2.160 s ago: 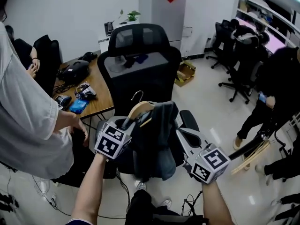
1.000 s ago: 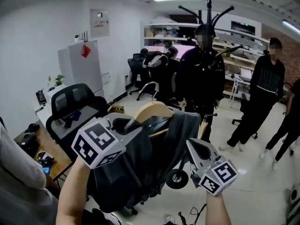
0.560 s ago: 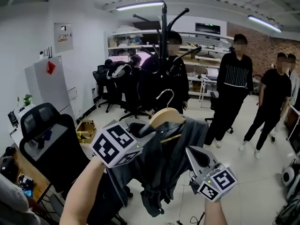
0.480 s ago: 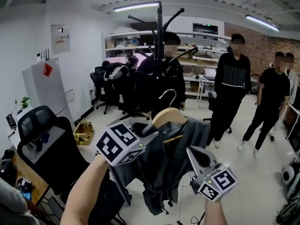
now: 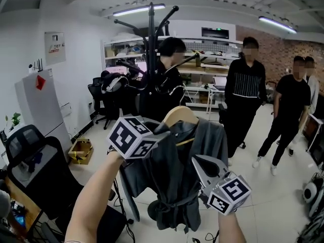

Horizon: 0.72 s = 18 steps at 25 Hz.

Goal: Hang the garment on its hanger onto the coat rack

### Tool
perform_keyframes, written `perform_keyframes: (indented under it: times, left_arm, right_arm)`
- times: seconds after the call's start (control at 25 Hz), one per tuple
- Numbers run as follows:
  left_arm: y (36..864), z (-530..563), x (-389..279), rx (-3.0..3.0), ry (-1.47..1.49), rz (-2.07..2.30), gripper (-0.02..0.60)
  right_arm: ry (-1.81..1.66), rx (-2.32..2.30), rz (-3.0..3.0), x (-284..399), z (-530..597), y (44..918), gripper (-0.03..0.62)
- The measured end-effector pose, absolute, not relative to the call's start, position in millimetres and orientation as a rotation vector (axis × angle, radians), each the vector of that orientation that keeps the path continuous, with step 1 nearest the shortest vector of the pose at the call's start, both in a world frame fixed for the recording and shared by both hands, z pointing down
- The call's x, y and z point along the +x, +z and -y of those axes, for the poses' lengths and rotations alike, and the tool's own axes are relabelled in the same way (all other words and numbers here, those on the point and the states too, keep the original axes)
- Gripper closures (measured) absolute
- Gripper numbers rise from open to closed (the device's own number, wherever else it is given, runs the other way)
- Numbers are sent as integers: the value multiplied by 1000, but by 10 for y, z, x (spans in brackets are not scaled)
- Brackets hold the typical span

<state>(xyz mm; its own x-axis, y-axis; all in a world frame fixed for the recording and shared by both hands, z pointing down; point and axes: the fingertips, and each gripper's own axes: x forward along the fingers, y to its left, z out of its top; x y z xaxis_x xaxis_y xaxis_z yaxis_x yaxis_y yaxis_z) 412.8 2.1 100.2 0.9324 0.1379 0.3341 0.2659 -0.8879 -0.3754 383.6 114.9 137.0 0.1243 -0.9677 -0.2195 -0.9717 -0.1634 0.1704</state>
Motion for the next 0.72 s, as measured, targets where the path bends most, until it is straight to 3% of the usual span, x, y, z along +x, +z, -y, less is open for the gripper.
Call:
perform_keyframes:
  times: [0.32, 0.72]
  left_arm:
    - [1069, 462, 4729, -2713, -479, 254, 509]
    - [1301, 1013, 4999, -2773, -538, 265, 510]
  right_arm:
    - [301, -2415, -2106, 4264, -847, 1487, 582]
    - [189, -2496, -2076, 4332, -604, 1772, 582]
